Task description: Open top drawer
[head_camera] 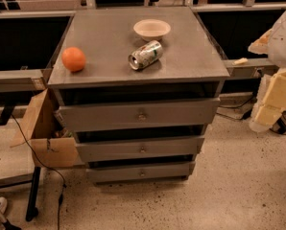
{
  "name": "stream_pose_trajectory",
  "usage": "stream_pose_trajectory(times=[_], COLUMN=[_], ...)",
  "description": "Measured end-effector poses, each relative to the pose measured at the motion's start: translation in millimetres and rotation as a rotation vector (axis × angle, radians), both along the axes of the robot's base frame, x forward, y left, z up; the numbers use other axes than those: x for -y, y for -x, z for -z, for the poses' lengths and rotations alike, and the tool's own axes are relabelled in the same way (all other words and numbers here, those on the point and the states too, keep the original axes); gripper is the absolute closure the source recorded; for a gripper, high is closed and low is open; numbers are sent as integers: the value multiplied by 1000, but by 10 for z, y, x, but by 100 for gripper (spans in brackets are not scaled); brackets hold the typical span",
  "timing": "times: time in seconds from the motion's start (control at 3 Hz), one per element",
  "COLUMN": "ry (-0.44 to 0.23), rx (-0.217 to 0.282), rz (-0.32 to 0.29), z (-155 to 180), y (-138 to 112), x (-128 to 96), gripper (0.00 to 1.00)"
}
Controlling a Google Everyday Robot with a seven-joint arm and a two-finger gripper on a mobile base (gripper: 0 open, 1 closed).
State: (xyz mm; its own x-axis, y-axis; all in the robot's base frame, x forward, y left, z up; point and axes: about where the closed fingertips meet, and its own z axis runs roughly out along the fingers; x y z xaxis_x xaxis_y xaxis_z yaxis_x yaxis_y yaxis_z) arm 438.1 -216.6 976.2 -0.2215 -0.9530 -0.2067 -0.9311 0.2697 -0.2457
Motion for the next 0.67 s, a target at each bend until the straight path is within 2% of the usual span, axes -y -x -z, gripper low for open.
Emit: stream_pose_trajectory(times=[0.33, 0.67], ry=[0, -7], rx=[0, -1], rz=[0, -31], z=[0, 100], y=[0, -81], x=[0, -31], gripper=[0, 0])
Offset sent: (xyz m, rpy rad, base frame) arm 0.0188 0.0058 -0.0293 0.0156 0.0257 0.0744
